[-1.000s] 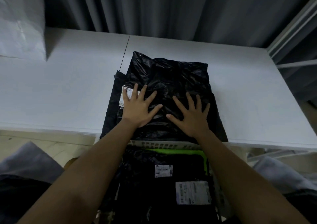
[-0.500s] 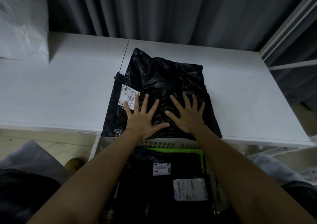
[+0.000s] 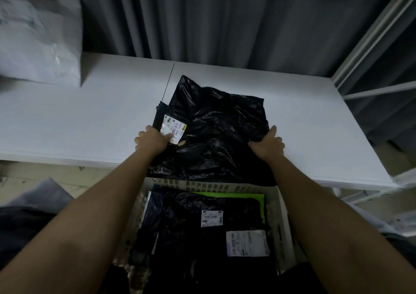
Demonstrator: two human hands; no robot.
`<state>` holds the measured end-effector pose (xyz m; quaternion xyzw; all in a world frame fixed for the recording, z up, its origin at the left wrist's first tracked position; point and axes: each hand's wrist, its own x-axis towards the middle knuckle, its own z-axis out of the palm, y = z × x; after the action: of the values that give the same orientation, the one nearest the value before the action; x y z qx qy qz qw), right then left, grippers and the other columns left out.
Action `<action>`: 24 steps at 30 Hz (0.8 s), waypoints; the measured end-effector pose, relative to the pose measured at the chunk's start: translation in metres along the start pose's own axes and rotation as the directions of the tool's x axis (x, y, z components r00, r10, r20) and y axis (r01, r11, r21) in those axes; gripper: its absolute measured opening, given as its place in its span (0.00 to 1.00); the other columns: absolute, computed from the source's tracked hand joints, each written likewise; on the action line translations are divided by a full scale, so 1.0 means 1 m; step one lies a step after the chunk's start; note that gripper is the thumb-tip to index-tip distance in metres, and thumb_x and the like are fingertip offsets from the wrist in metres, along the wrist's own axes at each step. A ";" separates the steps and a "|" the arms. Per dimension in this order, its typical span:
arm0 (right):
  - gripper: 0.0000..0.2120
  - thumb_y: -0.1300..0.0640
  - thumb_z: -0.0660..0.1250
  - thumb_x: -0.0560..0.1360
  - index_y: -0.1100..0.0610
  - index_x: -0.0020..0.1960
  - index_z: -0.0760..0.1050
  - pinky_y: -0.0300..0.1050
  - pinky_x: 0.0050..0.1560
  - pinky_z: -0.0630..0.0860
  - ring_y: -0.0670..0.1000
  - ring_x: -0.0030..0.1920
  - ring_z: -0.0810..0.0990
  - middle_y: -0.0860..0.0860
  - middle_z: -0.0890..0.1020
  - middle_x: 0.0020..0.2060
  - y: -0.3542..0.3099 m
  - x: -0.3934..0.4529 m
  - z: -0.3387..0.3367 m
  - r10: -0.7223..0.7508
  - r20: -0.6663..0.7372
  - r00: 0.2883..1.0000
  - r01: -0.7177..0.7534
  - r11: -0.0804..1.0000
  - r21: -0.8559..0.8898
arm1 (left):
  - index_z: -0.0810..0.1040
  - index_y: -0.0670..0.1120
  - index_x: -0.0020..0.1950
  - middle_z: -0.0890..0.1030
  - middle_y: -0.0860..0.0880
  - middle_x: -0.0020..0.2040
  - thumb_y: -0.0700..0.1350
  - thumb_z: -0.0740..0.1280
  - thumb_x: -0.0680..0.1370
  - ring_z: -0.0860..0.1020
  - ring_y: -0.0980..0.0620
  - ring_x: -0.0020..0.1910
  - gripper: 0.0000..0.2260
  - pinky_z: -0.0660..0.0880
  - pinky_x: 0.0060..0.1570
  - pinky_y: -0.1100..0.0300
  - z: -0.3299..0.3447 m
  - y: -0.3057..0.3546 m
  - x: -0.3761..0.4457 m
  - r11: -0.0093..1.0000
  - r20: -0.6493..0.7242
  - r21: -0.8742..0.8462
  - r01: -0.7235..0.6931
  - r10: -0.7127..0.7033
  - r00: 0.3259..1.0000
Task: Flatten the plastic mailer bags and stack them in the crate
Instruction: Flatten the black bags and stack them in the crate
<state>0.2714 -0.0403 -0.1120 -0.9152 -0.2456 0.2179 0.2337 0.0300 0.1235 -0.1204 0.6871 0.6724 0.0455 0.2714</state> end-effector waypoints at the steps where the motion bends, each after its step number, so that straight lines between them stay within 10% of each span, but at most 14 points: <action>1: 0.44 0.48 0.71 0.72 0.59 0.75 0.48 0.56 0.65 0.65 0.65 0.67 0.66 0.63 0.67 0.67 0.002 -0.003 -0.002 0.029 0.027 0.999 -0.030 0.999 0.046 | 0.62 0.36 0.69 0.68 0.35 0.67 0.58 0.67 0.76 0.66 0.36 0.67 0.33 0.64 0.64 0.45 0.001 -0.004 0.000 1.000 0.004 -0.009 0.000 0.000 1.000; 11: 0.21 0.52 0.64 0.76 0.62 0.62 0.62 0.49 0.51 0.69 0.58 0.51 0.74 0.57 0.73 0.51 0.043 -0.079 -0.006 0.041 0.030 0.999 -0.048 0.954 0.296 | 0.71 0.37 0.63 0.78 0.40 0.59 0.49 0.73 0.73 0.77 0.41 0.57 0.25 0.73 0.55 0.52 -0.004 -0.055 -0.049 0.973 0.133 -0.178 -0.148 0.172 0.976; 16: 0.20 0.55 0.66 0.75 0.61 0.64 0.68 0.49 0.52 0.73 0.57 0.53 0.77 0.58 0.76 0.58 0.084 -0.117 0.000 0.036 0.177 0.984 -0.120 0.861 0.494 | 0.76 0.38 0.61 0.80 0.43 0.56 0.42 0.73 0.73 0.79 0.44 0.55 0.19 0.73 0.55 0.56 -0.002 -0.092 -0.089 0.945 0.250 -0.287 -0.154 0.229 0.941; 21: 0.15 0.60 0.66 0.75 0.60 0.61 0.72 0.34 0.32 0.74 0.52 0.44 0.78 0.58 0.78 0.54 0.104 -0.152 0.010 -0.040 0.265 0.963 -0.084 0.895 0.438 | 0.74 0.38 0.58 0.79 0.42 0.55 0.34 0.71 0.74 0.77 0.45 0.56 0.14 0.70 0.56 0.57 0.010 -0.119 -0.125 0.947 0.321 -0.286 -0.145 0.237 0.917; 24: 0.21 0.62 0.63 0.78 0.60 0.71 0.65 0.41 0.48 0.70 0.60 0.59 0.75 0.55 0.74 0.58 0.114 -0.169 0.021 -0.017 0.325 0.946 -0.079 0.957 0.280 | 0.77 0.37 0.59 0.80 0.38 0.56 0.35 0.72 0.73 0.78 0.42 0.57 0.15 0.71 0.55 0.55 0.029 -0.135 -0.134 0.972 0.347 -0.189 -0.139 0.198 0.917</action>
<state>0.1680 -0.2146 -0.1414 -0.8267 -0.2314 0.4024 0.3180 -0.0916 -0.0196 -0.1633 0.7150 0.5429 -0.0049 0.4405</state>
